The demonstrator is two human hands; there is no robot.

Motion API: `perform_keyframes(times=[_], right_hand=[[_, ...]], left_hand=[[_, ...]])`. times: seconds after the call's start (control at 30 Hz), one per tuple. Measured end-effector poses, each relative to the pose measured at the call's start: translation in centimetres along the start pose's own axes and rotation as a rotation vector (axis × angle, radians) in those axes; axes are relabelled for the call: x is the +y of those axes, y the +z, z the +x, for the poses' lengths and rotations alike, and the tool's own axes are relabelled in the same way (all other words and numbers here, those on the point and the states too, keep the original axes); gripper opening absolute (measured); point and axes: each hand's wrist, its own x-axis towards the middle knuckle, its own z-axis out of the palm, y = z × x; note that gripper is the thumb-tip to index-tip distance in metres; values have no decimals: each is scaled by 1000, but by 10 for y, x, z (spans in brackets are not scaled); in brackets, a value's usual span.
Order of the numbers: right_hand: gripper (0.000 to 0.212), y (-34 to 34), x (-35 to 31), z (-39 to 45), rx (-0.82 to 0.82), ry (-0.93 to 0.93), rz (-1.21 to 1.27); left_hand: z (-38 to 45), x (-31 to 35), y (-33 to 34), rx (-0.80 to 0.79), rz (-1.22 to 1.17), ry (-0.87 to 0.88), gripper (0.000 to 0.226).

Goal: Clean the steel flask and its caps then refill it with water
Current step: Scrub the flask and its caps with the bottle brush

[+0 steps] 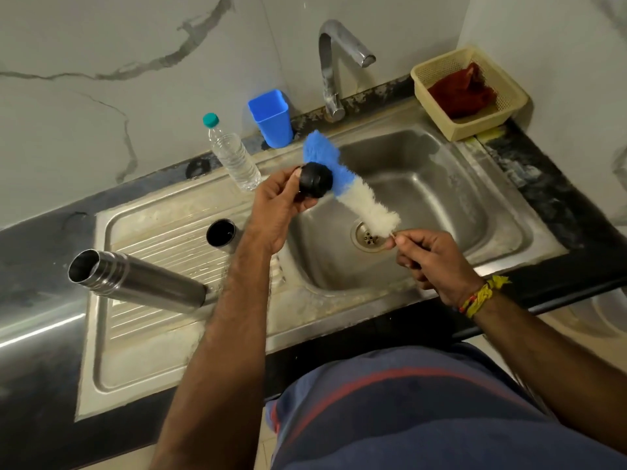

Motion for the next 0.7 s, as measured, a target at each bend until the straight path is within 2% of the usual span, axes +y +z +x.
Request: perform_keyframes(times=[0.13, 0.2, 0.33, 0.43, 0.6, 0.7], right_hand=[[21, -4, -14, 1, -36, -128, -113], [19, -3, -18, 10, 2, -224, -233], [13, 6, -20, 19, 89, -437, -438], [15, 4, -9, 11, 167, -488, -526], [23, 16, 1, -1, 212, -609, -703], [19, 14, 2, -4, 234, -621, -690]], left_hand=[[-5, -7, -5, 25, 165, 88, 23], [-3, -11, -2, 76, 257, 112, 27], [1, -12, 2, 245, 273, 183, 23], [0, -20, 0, 325, 331, 211, 23], [8, -33, 2, 541, 107, 61, 24], [7, -27, 5, 508, -157, 25, 6]])
